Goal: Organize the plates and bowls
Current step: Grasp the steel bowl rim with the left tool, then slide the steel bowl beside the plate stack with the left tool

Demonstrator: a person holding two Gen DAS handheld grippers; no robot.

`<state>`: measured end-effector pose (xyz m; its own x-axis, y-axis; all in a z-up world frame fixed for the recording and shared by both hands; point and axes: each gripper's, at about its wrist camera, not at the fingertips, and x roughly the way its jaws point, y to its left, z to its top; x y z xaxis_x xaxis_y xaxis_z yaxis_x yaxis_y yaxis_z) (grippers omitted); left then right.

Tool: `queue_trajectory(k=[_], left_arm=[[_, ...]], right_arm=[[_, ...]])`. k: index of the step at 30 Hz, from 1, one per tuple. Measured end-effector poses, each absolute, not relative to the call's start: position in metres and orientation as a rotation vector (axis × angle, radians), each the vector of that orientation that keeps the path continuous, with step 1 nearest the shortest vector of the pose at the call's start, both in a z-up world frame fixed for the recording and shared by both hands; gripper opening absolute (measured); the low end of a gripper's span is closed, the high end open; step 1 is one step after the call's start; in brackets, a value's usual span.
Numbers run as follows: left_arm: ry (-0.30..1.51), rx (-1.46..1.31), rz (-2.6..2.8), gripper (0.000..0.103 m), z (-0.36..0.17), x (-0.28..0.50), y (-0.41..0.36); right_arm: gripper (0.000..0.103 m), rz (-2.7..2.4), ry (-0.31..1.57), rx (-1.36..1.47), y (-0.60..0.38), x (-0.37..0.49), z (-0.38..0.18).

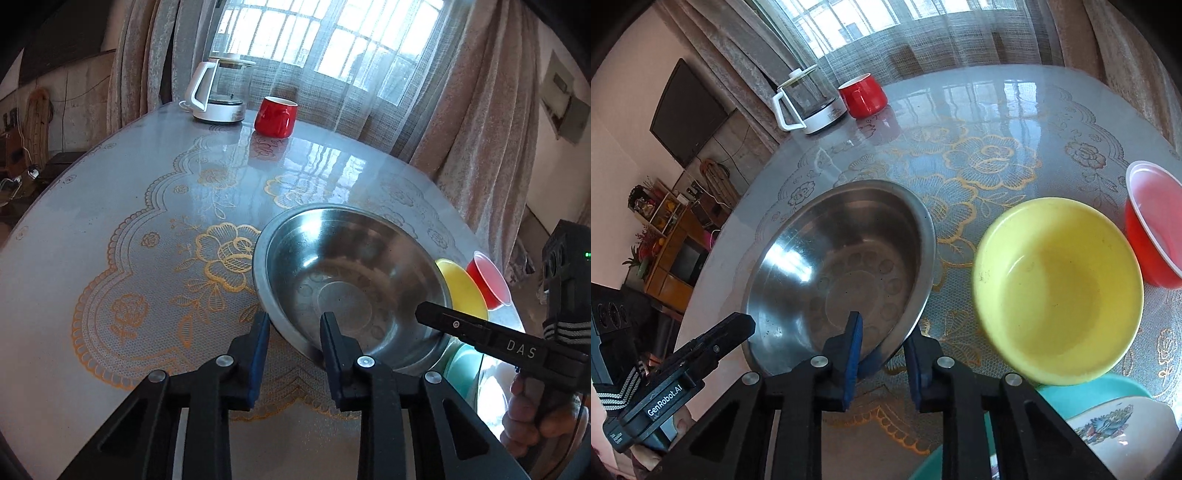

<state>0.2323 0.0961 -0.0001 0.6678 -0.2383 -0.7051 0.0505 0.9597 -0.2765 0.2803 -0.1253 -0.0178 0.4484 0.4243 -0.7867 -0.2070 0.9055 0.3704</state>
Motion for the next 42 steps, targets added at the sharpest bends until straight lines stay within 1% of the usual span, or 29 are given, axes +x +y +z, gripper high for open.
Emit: queue_trajectory(k=[6, 8, 9, 10, 12, 14, 16, 17, 20, 22, 23, 27, 42], left_arm=[[0.800, -0.221, -0.179, 0.028, 0.007, 0.210, 0.098], [0.806, -0.248, -0.153, 0.028, 0.007, 0.206, 0.106], [0.804, -0.290, -0.147, 0.030, 0.007, 0.204, 0.114], [0.797, -0.340, -0.142, 0.039, 0.008, 0.202, 0.122], [0.781, -0.396, -0.109, 0.053, 0.011, 0.200, 0.135], [0.775, -0.396, -0.082, 0.054, 0.014, 0.204, 0.141], [0.808, -0.393, -0.094, 0.060, 0.009, 0.216, 0.141], [0.837, -0.391, -0.093, 0.060, 0.004, 0.224, 0.139], [0.886, -0.390, -0.104, 0.055, -0.009, 0.238, 0.130], [0.890, -0.366, -0.148, 0.034, -0.012, 0.240, 0.120], [0.886, -0.354, -0.169, 0.031, -0.012, 0.239, 0.115], [0.860, -0.297, -0.179, 0.030, -0.008, 0.223, 0.106], [0.836, -0.306, -0.149, 0.030, 0.003, 0.133, 0.131]], right_arm=[[0.022, 0.412, 1.035, 0.165, -0.107, 0.265, -0.014], [0.022, 0.392, 1.050, 0.166, -0.106, 0.265, -0.014], [0.022, 0.388, 1.053, 0.169, -0.106, 0.265, -0.014], [0.022, 0.384, 1.053, 0.170, -0.105, 0.265, -0.014], [0.022, 0.381, 1.050, 0.165, -0.105, 0.262, -0.014], [0.022, 0.374, 1.052, 0.156, -0.103, 0.262, -0.015], [0.022, 0.368, 1.056, 0.155, -0.103, 0.263, -0.015], [0.022, 0.365, 1.060, 0.158, -0.103, 0.264, -0.016], [0.022, 0.357, 1.071, 0.171, -0.105, 0.268, -0.019], [0.023, 0.355, 1.077, 0.178, -0.106, 0.269, -0.021], [0.023, 0.355, 1.077, 0.180, -0.107, 0.269, -0.022], [0.025, 0.364, 1.037, 0.142, -0.105, 0.262, -0.015], [0.025, 0.518, 1.002, 0.100, -0.084, 0.192, 0.001]])
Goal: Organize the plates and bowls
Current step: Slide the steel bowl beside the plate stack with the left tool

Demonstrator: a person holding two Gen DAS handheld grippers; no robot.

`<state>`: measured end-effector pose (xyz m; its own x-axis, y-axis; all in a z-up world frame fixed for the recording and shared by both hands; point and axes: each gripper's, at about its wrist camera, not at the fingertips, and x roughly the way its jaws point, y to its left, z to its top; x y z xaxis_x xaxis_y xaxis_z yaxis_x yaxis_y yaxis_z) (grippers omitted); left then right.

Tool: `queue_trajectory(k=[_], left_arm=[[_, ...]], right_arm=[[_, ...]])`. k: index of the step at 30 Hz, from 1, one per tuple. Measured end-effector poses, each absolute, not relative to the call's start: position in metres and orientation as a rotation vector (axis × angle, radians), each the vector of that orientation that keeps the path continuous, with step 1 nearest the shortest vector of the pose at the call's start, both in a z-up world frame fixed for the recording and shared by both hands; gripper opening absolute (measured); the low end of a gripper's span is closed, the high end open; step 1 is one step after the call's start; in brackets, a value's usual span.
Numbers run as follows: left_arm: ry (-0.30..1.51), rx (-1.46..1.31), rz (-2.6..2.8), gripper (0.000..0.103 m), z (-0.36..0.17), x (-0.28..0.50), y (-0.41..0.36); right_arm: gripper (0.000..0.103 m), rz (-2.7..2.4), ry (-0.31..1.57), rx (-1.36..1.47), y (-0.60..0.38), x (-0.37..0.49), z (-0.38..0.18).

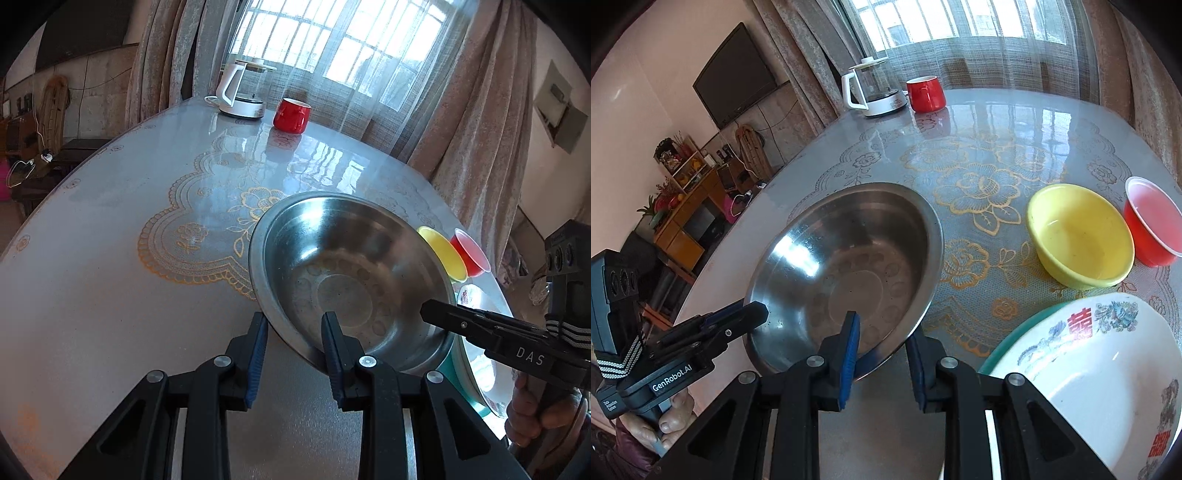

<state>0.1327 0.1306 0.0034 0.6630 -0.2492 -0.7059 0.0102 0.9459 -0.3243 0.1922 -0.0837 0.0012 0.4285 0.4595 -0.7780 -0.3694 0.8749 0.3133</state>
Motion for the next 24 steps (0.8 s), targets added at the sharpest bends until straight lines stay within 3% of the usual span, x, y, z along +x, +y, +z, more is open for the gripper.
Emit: queue_trajectory(k=[24], left_arm=[[0.829, -0.257, -0.102, 0.030, -0.003, 0.082, 0.141]], right_arm=[[0.029, 0.564, 1.042, 0.106, -0.069, 0.150, -0.025]])
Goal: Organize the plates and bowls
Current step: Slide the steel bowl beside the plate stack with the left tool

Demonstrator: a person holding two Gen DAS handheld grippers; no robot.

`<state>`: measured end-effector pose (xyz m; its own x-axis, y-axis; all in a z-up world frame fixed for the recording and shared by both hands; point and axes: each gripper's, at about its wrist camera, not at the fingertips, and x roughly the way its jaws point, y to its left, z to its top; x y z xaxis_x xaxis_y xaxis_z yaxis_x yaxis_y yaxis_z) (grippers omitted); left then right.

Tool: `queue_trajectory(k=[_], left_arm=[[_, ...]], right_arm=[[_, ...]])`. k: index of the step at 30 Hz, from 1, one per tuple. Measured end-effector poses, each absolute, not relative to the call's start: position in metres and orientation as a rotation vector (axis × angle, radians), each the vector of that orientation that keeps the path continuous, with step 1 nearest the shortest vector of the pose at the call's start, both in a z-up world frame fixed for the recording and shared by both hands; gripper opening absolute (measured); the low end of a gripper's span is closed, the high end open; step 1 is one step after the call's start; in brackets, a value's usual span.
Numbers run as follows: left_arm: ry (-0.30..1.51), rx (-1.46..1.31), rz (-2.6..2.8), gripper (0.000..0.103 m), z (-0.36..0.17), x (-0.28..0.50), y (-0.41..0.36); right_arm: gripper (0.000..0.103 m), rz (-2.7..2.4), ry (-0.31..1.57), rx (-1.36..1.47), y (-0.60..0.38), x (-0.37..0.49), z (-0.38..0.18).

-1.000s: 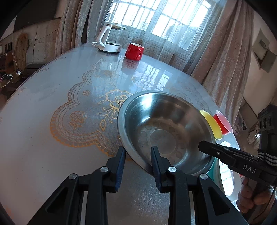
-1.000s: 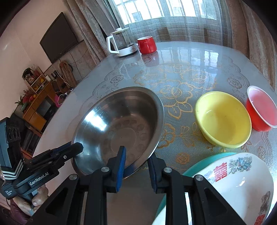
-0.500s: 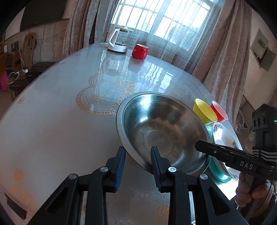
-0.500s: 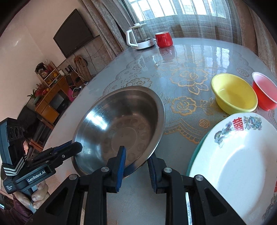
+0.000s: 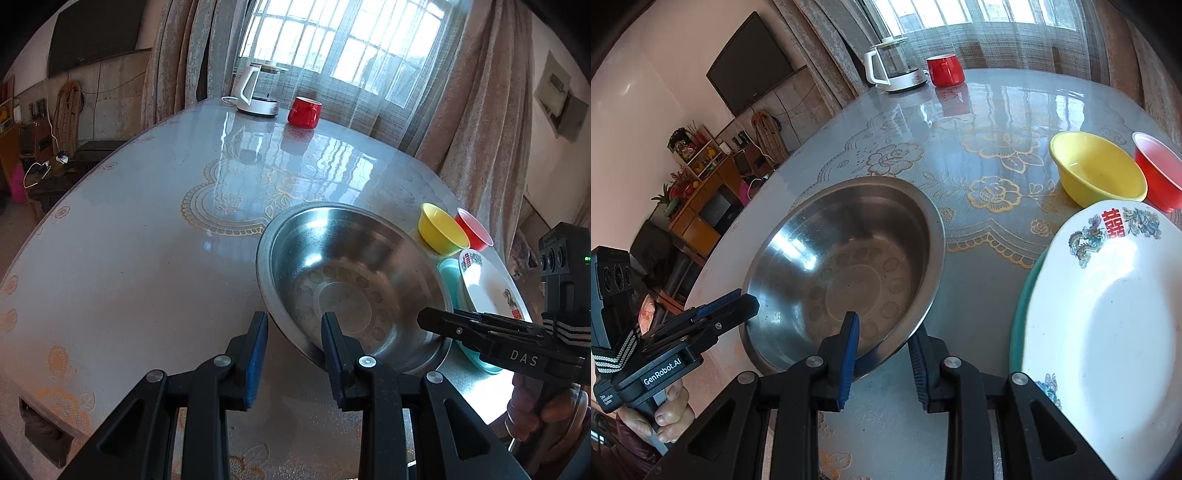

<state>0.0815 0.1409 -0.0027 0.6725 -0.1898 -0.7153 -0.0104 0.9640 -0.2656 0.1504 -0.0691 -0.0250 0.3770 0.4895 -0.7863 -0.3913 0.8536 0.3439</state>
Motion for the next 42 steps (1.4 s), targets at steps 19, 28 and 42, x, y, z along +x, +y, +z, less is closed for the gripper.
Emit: queue_trajectory(k=[19, 28, 42], left_arm=[[0.771, -0.175, -0.039, 0.031, 0.016, 0.081, 0.135], [0.742, -0.165, -0.090, 0.039, 0.035, 0.087, 0.111], [0.744, -0.082, -0.185, 0.050, 0.051, 0.114, 0.045]], right_arm=[[0.038, 0.543, 0.956, 0.009, -0.078, 0.133, -0.010], [0.038, 0.535, 0.903, 0.093, -0.109, 0.130, 0.007], [0.040, 0.435, 0.890, 0.284, -0.176, 0.139, 0.021]])
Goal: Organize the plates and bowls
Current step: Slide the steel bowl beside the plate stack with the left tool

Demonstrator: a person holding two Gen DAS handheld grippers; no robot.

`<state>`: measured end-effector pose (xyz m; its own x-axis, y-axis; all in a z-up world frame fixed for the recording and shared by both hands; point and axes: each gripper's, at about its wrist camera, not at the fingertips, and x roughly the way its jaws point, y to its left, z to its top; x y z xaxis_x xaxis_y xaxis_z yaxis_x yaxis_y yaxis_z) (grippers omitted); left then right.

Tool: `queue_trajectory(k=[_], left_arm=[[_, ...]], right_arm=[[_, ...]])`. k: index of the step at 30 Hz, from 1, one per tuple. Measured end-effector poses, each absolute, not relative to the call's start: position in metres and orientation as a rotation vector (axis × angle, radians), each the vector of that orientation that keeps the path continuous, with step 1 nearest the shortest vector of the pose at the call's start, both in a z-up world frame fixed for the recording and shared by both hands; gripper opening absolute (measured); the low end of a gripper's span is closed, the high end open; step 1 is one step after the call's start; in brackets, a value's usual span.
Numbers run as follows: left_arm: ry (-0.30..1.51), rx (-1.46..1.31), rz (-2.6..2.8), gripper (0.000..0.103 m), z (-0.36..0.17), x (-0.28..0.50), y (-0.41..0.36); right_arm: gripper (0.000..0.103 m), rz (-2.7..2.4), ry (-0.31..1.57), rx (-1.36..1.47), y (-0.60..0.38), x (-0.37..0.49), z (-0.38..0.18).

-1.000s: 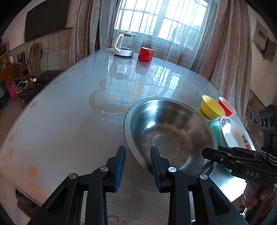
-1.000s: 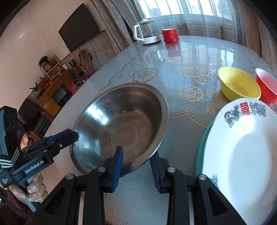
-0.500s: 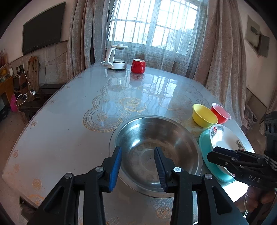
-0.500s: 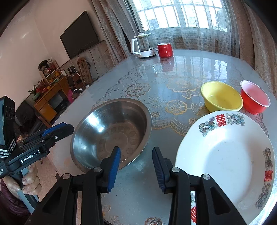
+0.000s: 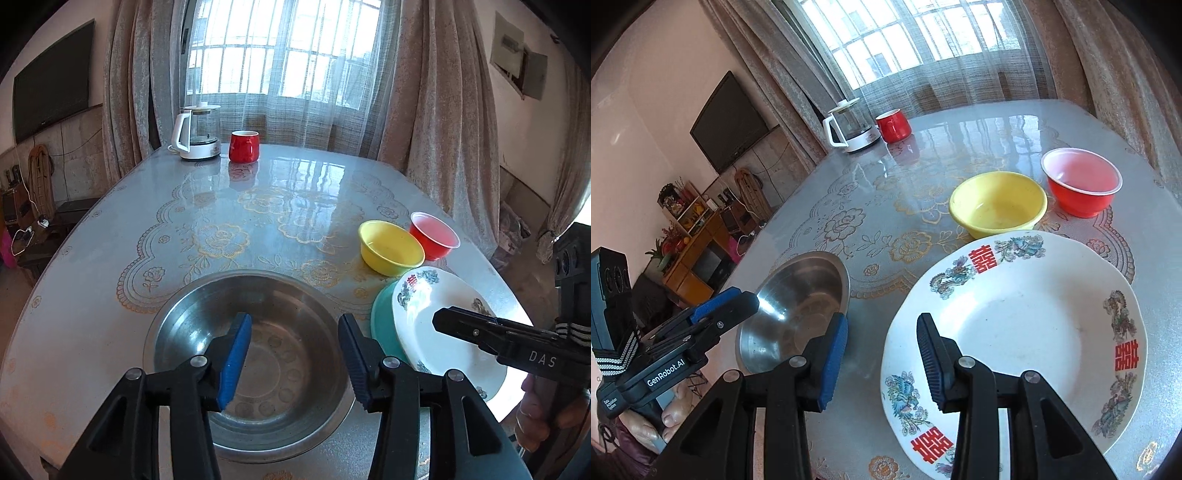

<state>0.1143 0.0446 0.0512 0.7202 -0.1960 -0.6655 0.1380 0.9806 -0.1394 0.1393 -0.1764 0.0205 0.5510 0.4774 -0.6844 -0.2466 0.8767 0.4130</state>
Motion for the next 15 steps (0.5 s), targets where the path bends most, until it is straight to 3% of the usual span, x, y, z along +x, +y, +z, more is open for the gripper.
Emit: queue_trajectory(k=[15], left_arm=[[0.803, -0.092, -0.187, 0.053, 0.040, 0.147, 0.026]], right_arm=[[0.039, 0.329, 0.898, 0.410, -0.227, 0.161, 0.016]])
